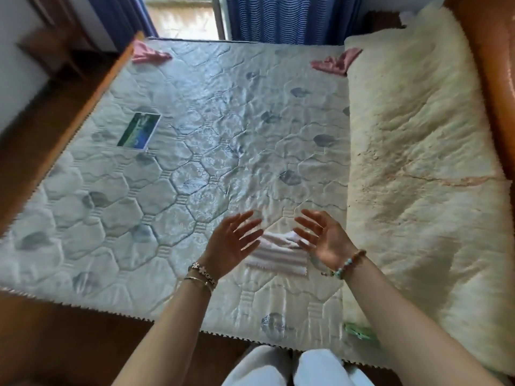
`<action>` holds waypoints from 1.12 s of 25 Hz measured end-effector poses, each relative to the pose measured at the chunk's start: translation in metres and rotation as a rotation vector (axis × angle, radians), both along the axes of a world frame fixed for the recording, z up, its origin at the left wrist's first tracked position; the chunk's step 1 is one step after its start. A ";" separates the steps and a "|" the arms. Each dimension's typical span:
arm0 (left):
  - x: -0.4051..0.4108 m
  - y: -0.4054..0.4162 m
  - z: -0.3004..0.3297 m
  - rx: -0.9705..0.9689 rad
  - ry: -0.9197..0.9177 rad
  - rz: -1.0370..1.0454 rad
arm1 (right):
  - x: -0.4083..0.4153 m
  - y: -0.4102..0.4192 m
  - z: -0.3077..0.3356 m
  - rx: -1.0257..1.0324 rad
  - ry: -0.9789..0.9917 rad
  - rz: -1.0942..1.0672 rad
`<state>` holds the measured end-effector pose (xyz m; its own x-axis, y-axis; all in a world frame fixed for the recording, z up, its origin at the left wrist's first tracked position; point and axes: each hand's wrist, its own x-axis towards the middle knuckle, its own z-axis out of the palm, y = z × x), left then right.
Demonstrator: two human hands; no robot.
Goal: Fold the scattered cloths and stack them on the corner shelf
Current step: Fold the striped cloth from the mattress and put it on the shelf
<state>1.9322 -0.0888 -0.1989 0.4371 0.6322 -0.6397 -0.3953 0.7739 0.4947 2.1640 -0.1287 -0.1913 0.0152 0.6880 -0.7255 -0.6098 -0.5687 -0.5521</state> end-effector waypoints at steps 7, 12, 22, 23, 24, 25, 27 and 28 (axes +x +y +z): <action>0.009 0.018 -0.041 -0.021 0.081 0.104 | 0.009 0.037 -0.051 -0.056 -0.009 0.169; 0.039 0.063 -0.177 -0.054 0.334 0.022 | 0.027 0.074 -0.194 -0.188 -0.106 0.187; 0.053 0.133 -0.373 0.195 1.171 -0.374 | 0.054 0.124 -0.388 -0.086 -1.248 0.839; 0.058 0.130 -0.379 0.192 1.173 -0.385 | 0.052 0.121 -0.394 -0.072 -1.284 0.897; 0.064 0.126 -0.379 0.187 1.168 -0.389 | 0.050 0.118 -0.398 -0.068 -1.321 0.947; 0.066 0.123 -0.377 0.178 1.129 -0.375 | 0.050 0.115 -0.400 -0.075 -1.347 0.980; 0.068 0.119 -0.369 0.114 0.982 -0.394 | 0.053 0.113 -0.399 -0.109 -1.378 0.986; 0.067 0.120 -0.364 0.099 0.935 -0.455 | 0.056 0.115 -0.395 -0.124 -1.399 0.982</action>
